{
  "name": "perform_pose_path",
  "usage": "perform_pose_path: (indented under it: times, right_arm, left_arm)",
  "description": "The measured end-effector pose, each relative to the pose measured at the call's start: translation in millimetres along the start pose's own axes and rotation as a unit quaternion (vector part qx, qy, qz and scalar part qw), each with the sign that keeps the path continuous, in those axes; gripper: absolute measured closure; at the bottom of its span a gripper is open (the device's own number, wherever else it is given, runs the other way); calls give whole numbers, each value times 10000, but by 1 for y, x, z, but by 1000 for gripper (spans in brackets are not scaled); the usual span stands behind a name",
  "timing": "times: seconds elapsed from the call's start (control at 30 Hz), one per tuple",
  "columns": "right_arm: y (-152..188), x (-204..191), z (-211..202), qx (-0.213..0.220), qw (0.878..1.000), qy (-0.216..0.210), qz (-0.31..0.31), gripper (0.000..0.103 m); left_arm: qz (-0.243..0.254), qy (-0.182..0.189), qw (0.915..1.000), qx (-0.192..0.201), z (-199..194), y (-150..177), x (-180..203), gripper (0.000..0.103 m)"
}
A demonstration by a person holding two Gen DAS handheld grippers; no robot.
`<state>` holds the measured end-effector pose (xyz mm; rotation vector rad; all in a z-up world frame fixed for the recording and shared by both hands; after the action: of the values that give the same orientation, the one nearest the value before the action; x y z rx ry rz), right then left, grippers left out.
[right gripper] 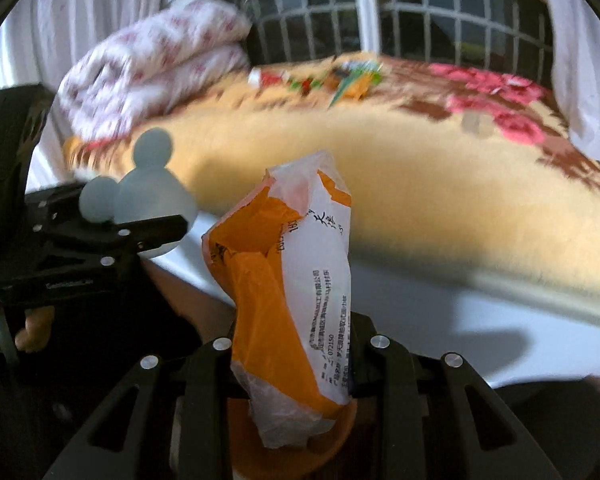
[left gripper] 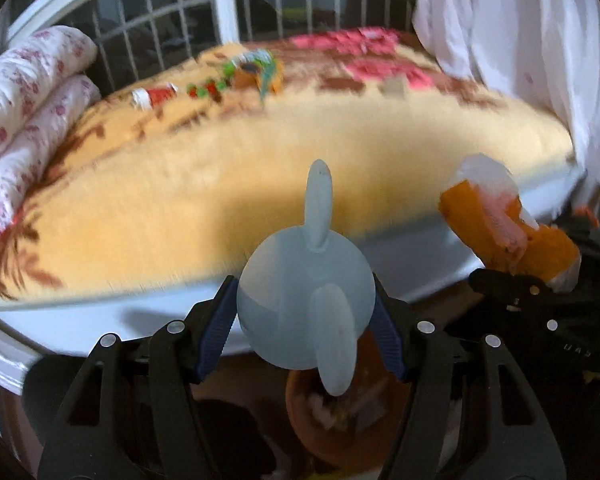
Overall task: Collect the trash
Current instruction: 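Carry the blue toy and snack bag down into the orange bin and release both, then grasp the green dinosaur toy with the right gripper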
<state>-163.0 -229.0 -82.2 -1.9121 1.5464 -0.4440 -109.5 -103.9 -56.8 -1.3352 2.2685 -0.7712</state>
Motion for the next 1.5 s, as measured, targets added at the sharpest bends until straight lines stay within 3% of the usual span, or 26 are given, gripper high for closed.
perform_pose_path:
  times: [0.13,0.33,0.6,0.77,0.87,0.93,1.0,1.17,1.33,1.4,1.5]
  right_arm:
    - [27,-10,15,-532,9985,-86,-125,74]
    - [56,-12,49,-1448,9894,59,-137,74]
    - [78,-4,80,-2105,9776,-14,96,74]
    - [82,-10,91,-2297,9732,-81,48,73]
    - [85,-13,97,-2402,9707,-48,41,62]
    - [85,-7,97,-2415,9704,81,27,43]
    - [83,-6,94,-2348,9720,102,80,43]
    - [79,0,81,-2184,9753,158,294,43]
    - [62,11,55,-1809,9826,191,383,43]
    - [50,13,44,-1622,9857,149,438,43]
    - [12,22,25,-1158,9921,19,489,43]
  left_arm:
    - [-24,253,9978,-613,23,37,6,42]
    - [-21,506,9874,-1496,65,67,16,42]
    - [-248,678,9629,-2601,116,99,11,42]
    - [-234,676,9553,-2867,127,107,12,42]
    - [-173,635,9497,-3061,134,114,11,40]
    - [-163,616,9416,-3307,138,121,12,27]
    - [-220,630,9383,-3393,140,125,10,24]
    - [-333,644,9391,-3359,136,125,7,24]
    - [-433,642,9454,-3166,129,117,4,24]
    - [-444,595,9518,-2977,121,107,1,24]
    - [-338,552,9680,-2426,97,82,-6,24]
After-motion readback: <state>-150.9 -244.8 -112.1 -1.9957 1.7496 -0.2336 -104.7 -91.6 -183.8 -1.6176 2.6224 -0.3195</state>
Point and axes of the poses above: each gripper's, at about its wrist camera, not at the fingertips, and z roughly the way its jaws point, x to its right, y to its underside, the point moved 5 cm from there along z, roughly the way its jaws point, and after that the axes turned 2 degrees about z, right-handed, at the moved point
